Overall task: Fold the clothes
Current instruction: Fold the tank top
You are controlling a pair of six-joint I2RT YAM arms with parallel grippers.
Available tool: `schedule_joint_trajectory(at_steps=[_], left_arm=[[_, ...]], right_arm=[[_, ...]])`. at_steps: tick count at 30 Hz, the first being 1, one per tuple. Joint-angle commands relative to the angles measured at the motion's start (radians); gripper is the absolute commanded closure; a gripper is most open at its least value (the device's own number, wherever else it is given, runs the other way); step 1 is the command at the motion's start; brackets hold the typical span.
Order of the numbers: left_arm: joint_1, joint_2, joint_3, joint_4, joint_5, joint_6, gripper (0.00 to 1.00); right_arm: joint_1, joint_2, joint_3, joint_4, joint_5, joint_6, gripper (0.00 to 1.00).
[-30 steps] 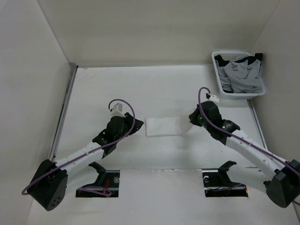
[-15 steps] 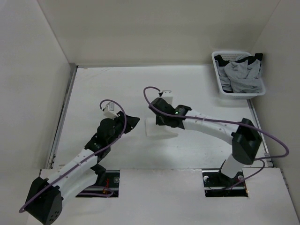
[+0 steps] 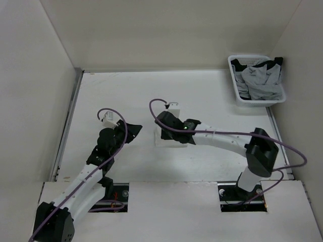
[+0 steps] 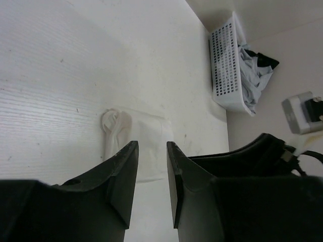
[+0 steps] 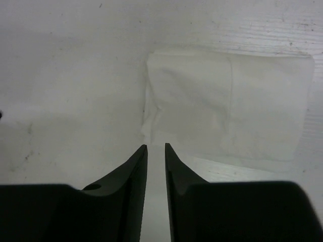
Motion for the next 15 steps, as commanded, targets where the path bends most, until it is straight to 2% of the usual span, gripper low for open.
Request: schedule_joint_trajectory(at_steps=[1, 4, 6, 11, 15], left_arm=[[-0.064, 0.063, 0.045, 0.064, 0.003, -0.007, 0.72], [-0.185, 0.164, 0.087, 0.125, -0.062, 0.003, 0.72], [-0.273, 0.253, 0.119, 0.174, -0.108, 0.012, 0.72], [-0.396, 0.479, 0.185, 0.294, -0.147, 0.018, 0.74], [-0.403, 0.594, 0.197, 0.34, -0.152, 0.006, 0.76]], right_arm=[[-0.038, -0.161, -0.135, 0.201, -0.045, -0.02, 0.79], [-0.093, -0.235, -0.292, 0.391, -0.152, -0.073, 0.94], [-0.139, -0.258, -0.378, 0.533, -0.227, -0.089, 1.0], [-0.28, -0.247, -0.547, 0.872, -0.456, -0.052, 1.0], [-0.334, -0.163, -0.579, 1.025, -0.573, -0.005, 1.0]])
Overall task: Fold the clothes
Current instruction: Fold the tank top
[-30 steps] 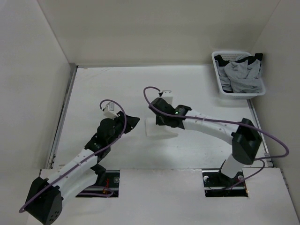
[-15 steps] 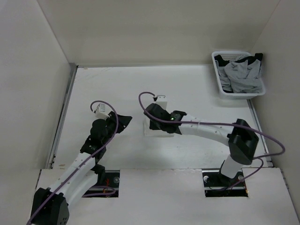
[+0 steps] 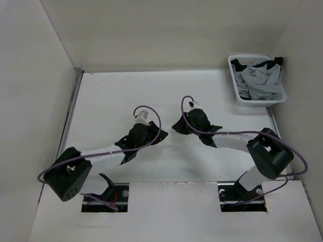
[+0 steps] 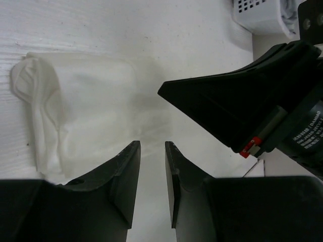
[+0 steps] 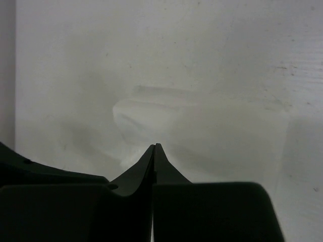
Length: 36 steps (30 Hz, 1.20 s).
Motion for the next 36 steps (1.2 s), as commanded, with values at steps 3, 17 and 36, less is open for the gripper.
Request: schedule_joint_trajectory(at_steps=[3, 17, 36], left_arm=[[-0.007, 0.085, 0.024, 0.119, -0.06, 0.006, 0.76], [-0.012, 0.123, -0.114, 0.107, -0.098, -0.011, 0.76], [0.049, -0.438, -0.055, -0.395, -0.321, 0.219, 0.55]], right_arm=[[-0.037, 0.116, -0.005, 0.346, -0.2, 0.06, 1.0], [-0.153, 0.382, 0.09, 0.495, -0.298, 0.131, 0.99], [-0.241, -0.165, -0.034, 0.288, -0.177, -0.004, 0.69]])
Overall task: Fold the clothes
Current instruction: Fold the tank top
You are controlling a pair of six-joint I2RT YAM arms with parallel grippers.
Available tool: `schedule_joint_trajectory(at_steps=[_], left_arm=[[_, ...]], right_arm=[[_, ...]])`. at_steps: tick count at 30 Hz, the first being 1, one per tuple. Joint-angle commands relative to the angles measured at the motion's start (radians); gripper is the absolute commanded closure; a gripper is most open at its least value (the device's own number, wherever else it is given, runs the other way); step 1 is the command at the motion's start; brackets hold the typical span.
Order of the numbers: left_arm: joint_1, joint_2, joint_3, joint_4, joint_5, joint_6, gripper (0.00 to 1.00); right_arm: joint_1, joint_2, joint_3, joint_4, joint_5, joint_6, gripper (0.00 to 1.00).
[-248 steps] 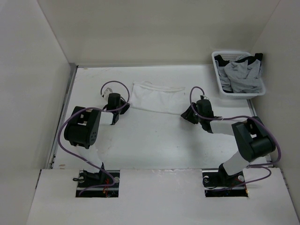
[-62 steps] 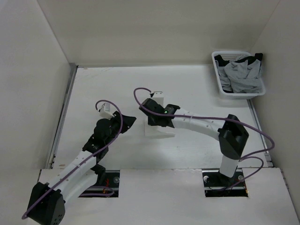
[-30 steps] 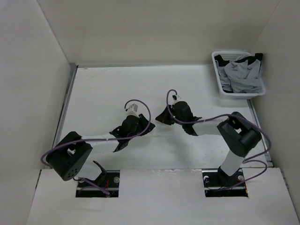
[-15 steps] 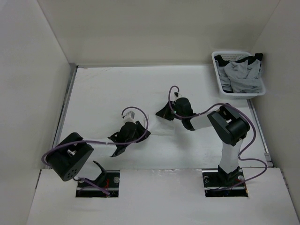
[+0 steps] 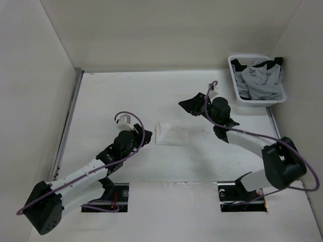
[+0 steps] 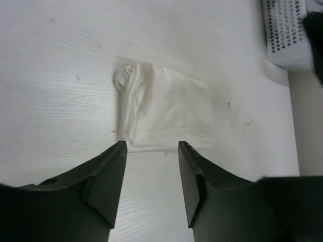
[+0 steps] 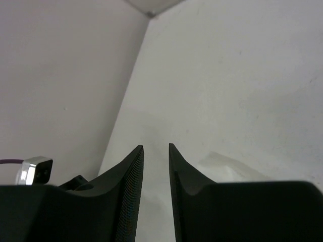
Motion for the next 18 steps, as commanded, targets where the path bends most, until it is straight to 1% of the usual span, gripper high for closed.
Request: schedule_joint_trajectory(at_steps=[1, 3, 5, 9, 12, 15, 18], left_arm=[[0.069, -0.072, 0.052, -0.131, -0.067, 0.122, 0.54], [0.12, -0.094, 0.059, -0.168, -0.053, 0.141, 0.52], [0.163, -0.108, 0.066, -0.196, -0.038, 0.149, 0.5], [0.218, -0.116, 0.087, -0.234, -0.032, 0.155, 0.49], [0.233, -0.108, 0.09, -0.225, -0.027, 0.156, 0.49], [0.226, -0.073, 0.101, -0.214, -0.021, 0.17, 0.52], [0.218, -0.047, 0.104, -0.213, -0.033, 0.169, 0.5]], right_arm=[[-0.025, -0.152, -0.043, -0.111, 0.136, -0.102, 0.68], [-0.027, -0.234, -0.061, -0.191, 0.234, -0.144, 0.66], [-0.027, -0.301, -0.093, -0.234, 0.332, -0.183, 0.64], [-0.039, -0.367, -0.184, -0.243, 0.48, -0.208, 0.62], [-0.045, -0.367, -0.235, -0.205, 0.514, -0.191, 0.62], [-0.056, -0.338, -0.253, -0.165, 0.5, -0.176, 0.62], [-0.051, -0.326, -0.25, -0.159, 0.488, -0.174, 0.62]])
